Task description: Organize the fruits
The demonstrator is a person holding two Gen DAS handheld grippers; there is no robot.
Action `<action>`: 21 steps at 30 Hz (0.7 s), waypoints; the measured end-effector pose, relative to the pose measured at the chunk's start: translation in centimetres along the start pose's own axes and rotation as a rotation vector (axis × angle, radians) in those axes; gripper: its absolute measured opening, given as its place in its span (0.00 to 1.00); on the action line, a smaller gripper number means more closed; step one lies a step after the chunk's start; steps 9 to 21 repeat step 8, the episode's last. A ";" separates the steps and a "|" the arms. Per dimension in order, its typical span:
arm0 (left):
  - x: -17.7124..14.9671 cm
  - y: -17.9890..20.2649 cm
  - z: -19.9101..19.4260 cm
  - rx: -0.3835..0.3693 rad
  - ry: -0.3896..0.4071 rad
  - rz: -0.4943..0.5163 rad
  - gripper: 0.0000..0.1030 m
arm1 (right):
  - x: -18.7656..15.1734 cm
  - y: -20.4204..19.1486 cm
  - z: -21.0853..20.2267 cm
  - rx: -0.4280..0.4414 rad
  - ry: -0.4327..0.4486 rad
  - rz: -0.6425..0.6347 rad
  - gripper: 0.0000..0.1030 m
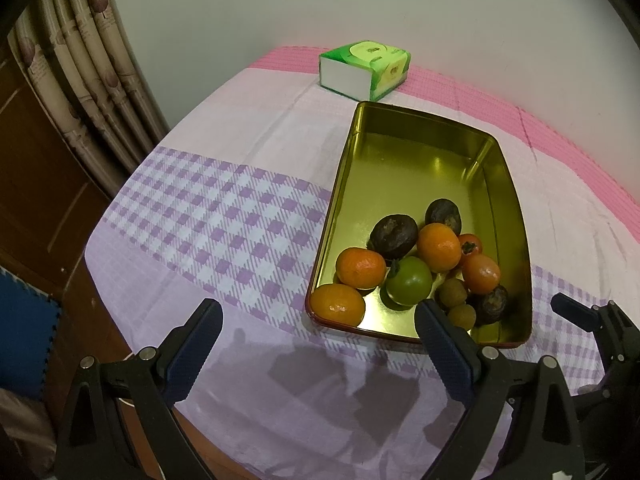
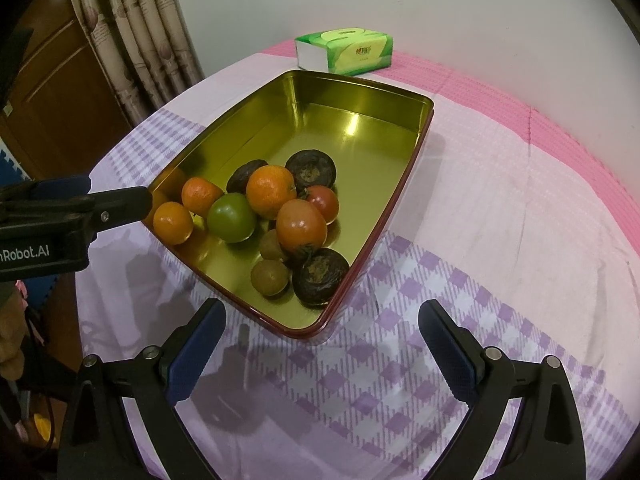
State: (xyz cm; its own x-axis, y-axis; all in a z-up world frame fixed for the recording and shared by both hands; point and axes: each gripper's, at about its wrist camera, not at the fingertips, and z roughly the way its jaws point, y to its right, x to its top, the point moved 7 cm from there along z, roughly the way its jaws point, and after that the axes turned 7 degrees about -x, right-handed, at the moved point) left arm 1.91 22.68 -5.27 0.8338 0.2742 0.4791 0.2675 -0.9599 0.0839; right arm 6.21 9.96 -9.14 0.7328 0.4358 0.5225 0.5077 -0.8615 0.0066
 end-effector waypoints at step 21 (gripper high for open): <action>0.1 0.0 -0.1 -0.006 -0.006 -0.002 0.93 | 0.0 -0.1 0.0 0.002 0.001 0.000 0.94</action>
